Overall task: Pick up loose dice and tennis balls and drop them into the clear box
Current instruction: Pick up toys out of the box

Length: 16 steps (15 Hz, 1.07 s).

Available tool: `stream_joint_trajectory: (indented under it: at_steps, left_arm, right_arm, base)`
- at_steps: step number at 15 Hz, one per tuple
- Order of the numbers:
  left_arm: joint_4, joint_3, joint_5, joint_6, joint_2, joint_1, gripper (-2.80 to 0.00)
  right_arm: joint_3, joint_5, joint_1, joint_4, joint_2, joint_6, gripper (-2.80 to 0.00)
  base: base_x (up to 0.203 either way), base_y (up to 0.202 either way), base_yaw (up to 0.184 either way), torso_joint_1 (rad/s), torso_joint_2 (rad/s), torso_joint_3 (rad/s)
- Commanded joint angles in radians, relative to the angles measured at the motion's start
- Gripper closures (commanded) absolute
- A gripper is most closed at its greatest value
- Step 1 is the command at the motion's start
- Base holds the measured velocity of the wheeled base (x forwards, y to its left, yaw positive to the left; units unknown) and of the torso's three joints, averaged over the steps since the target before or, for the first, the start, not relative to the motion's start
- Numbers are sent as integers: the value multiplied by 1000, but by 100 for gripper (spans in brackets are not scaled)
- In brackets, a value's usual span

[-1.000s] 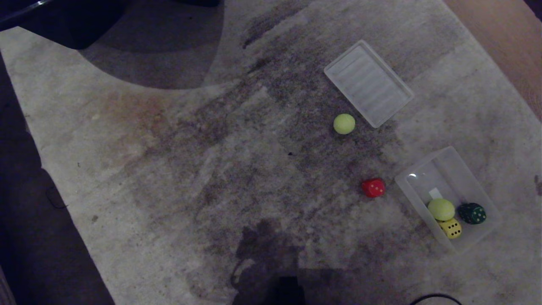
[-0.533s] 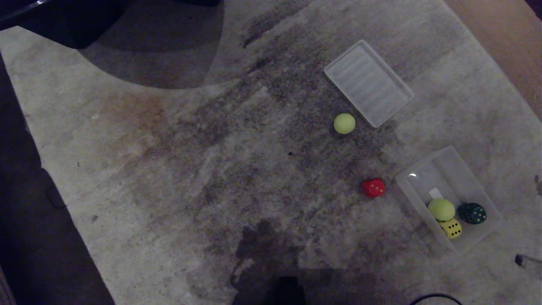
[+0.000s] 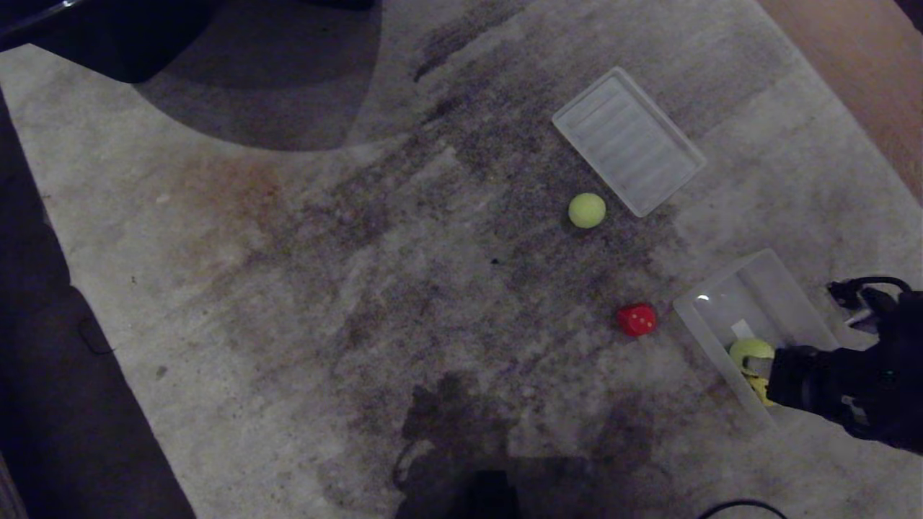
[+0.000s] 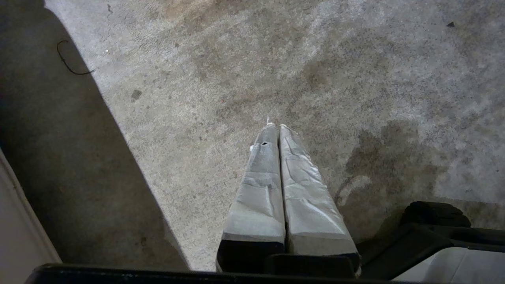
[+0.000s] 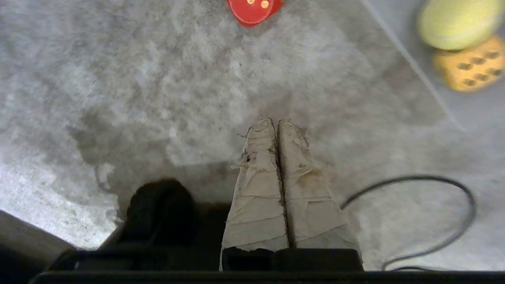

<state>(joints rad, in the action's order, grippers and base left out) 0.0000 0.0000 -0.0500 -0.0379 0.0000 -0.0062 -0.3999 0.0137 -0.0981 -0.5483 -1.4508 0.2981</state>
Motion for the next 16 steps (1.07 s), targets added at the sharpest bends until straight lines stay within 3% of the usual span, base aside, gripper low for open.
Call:
stream_joint_trajectory:
  at_steps: [1,4,5,12,16]
  left_arm:
    - [0,2,-1,0,2,0,0]
    - [0,2,-1,0,2,0,0]
    - [0,2,-1,0,2,0,0]
    - [0,2,-1,0,2,0,0]
    - [0,2,-1,0,2,0,0]
  right_arm:
    - [-46,0,-6,-77,-208,7,0]
    - [-120,-3,-15,-190,-338,9,0]
    - [-144,-2,-18,-224,-367,10,-280]
    - [-233,0,-50,-304,-529,2,-280]
    - [-238,2,-51,-456,-631,-88,-280]
  base:
    - [0,0,0,0,0,0]
    - [0,0,0,0,0,0]
    - [0,0,0,0,0,0]
    - [0,0,0,0,0,0]
    - [0,0,0,0,0,0]
